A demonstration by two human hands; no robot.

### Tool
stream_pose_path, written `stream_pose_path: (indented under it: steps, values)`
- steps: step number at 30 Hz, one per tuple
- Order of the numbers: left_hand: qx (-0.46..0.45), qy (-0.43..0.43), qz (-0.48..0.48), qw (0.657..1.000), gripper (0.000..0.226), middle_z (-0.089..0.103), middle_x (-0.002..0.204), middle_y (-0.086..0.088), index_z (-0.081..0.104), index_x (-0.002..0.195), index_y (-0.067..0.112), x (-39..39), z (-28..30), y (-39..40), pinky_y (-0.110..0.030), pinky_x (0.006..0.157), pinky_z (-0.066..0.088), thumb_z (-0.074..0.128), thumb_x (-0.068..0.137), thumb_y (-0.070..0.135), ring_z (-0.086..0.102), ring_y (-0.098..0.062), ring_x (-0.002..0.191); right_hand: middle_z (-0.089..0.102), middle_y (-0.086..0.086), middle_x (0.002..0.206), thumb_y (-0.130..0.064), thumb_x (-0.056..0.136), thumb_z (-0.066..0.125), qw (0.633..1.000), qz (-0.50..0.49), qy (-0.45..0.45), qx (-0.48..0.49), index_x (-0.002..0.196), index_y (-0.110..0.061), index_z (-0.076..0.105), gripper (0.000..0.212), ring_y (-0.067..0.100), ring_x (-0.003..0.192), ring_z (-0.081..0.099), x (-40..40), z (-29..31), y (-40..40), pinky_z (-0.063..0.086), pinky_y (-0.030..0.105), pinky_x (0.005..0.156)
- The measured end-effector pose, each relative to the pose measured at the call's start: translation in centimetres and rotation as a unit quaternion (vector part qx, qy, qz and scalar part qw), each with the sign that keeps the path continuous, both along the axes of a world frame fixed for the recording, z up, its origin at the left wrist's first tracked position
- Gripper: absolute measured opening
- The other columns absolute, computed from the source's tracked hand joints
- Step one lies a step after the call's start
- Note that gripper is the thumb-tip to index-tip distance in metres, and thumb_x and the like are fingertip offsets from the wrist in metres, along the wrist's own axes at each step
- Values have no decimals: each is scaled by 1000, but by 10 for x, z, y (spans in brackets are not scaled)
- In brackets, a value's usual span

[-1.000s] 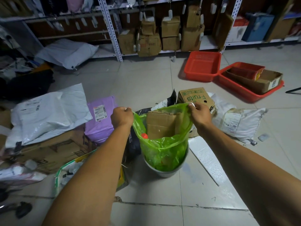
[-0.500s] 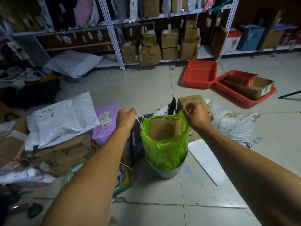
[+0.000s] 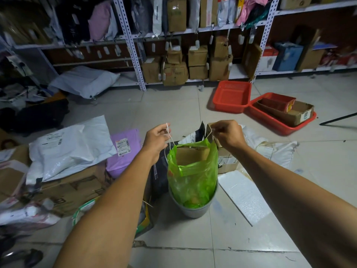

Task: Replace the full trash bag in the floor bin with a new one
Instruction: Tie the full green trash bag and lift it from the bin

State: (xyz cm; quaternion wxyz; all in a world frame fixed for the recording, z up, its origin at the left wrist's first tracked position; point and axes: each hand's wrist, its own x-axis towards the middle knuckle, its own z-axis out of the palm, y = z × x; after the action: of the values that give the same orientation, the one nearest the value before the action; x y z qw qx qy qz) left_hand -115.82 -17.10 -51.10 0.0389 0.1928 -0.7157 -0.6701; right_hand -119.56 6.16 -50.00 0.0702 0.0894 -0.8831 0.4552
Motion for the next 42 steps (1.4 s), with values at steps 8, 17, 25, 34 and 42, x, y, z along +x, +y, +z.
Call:
stream_pose_path:
  steps: [8,17,25,34,42]
  values:
    - [-173,25,-17,984,50,71,112,-10,45,145,16,3,-20,-10,-18,72,46,48,98,-1,61,-14,91,73,11,77,3,76,59,997,-10,7,70,74,-8,73,18,29,76,67,1,-12,8,55,45,71]
    - [-195,30,-26,980,46,68,102,-10,56,135,18,-13,-14,0,-35,78,56,42,97,-4,64,-19,84,72,-4,79,1,79,62,999,-2,32,11,80,-17,73,21,10,72,66,-17,12,-24,53,23,67]
    - [-218,24,-49,974,38,67,102,-8,61,128,16,-12,-13,12,-20,64,50,39,100,2,60,-13,71,73,2,79,-7,81,65,999,12,3,-32,89,-12,74,13,16,68,67,-16,-1,-23,52,27,61]
    - [-200,14,-155,967,41,67,115,-11,64,128,21,-12,-34,43,-35,91,52,64,90,7,65,-25,98,73,10,75,-6,79,73,991,108,-38,-65,83,-10,76,6,22,67,66,-6,-24,-23,55,39,65]
    - [-191,29,-209,959,27,75,102,-3,74,106,25,-6,-30,55,-34,88,53,79,79,27,68,-20,98,72,9,71,-10,75,74,985,123,-56,-109,76,-11,73,2,15,61,62,-10,-23,-24,51,36,61]
